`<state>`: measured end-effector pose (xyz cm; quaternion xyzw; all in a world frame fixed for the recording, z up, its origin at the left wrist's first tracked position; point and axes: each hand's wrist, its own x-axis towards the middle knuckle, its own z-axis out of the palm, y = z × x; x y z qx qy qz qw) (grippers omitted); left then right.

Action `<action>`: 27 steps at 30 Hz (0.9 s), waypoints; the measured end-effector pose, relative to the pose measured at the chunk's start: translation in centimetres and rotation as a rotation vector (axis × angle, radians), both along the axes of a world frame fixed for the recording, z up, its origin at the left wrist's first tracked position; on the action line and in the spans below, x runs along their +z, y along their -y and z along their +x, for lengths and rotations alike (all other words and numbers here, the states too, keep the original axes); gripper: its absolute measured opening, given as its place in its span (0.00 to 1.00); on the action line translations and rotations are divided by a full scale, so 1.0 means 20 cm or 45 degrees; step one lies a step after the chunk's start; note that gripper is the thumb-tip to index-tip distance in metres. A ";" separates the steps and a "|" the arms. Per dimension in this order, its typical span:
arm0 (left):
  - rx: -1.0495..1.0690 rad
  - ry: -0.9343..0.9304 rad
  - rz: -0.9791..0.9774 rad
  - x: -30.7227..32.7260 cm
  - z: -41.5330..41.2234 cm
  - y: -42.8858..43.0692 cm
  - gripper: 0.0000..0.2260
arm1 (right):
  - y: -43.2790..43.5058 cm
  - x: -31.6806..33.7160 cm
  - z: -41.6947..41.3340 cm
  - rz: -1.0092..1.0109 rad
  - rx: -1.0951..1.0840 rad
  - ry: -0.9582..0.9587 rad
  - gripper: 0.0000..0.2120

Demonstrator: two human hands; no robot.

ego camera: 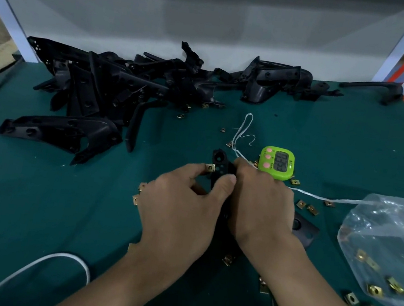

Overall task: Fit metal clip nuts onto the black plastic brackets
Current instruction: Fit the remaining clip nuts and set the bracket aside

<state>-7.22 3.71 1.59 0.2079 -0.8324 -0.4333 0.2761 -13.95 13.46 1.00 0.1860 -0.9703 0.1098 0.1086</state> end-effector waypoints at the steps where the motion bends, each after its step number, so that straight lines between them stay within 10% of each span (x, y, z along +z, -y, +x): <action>1: 0.013 0.013 -0.054 0.00 -0.01 0.00 0.08 | 0.00 -0.01 0.00 0.010 -0.002 -0.004 0.12; 7: 0.085 0.169 -0.326 -0.03 -0.04 0.05 0.21 | 0.02 -0.03 0.00 0.049 0.021 0.025 0.14; 27: -0.050 0.085 -0.256 -0.04 -0.06 0.10 0.16 | 0.00 -0.04 -0.01 -0.112 0.105 0.128 0.19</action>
